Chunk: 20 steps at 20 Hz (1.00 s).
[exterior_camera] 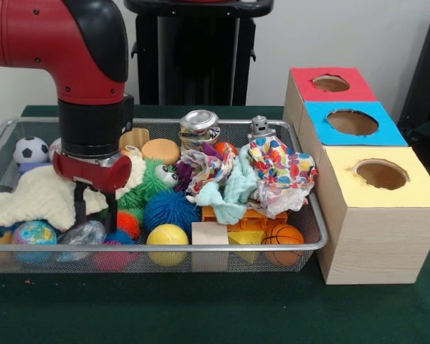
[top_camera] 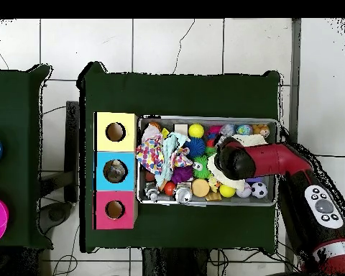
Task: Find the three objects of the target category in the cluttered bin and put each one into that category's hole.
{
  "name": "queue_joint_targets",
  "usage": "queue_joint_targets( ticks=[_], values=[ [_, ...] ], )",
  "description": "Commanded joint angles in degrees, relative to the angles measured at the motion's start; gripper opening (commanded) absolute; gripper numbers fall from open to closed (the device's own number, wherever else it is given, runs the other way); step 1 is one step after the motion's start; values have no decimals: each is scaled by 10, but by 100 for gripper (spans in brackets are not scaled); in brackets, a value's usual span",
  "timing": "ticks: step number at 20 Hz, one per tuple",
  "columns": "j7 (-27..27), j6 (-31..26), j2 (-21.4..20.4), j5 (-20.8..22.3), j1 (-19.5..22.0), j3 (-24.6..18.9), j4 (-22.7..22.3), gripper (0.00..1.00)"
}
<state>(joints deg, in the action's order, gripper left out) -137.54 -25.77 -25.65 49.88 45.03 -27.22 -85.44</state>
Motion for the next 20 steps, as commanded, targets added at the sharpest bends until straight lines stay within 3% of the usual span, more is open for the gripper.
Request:
queue_joint_targets(
  ticks=[1, 8, 20],
  values=[
    [199, -27, 28, 40, 21, -31, 53, 100],
    [209, -42, 16, 29, 29, -43, 57, 100],
    [192, -64, -28, 6, 41, -43, 10, 100]
  ],
)
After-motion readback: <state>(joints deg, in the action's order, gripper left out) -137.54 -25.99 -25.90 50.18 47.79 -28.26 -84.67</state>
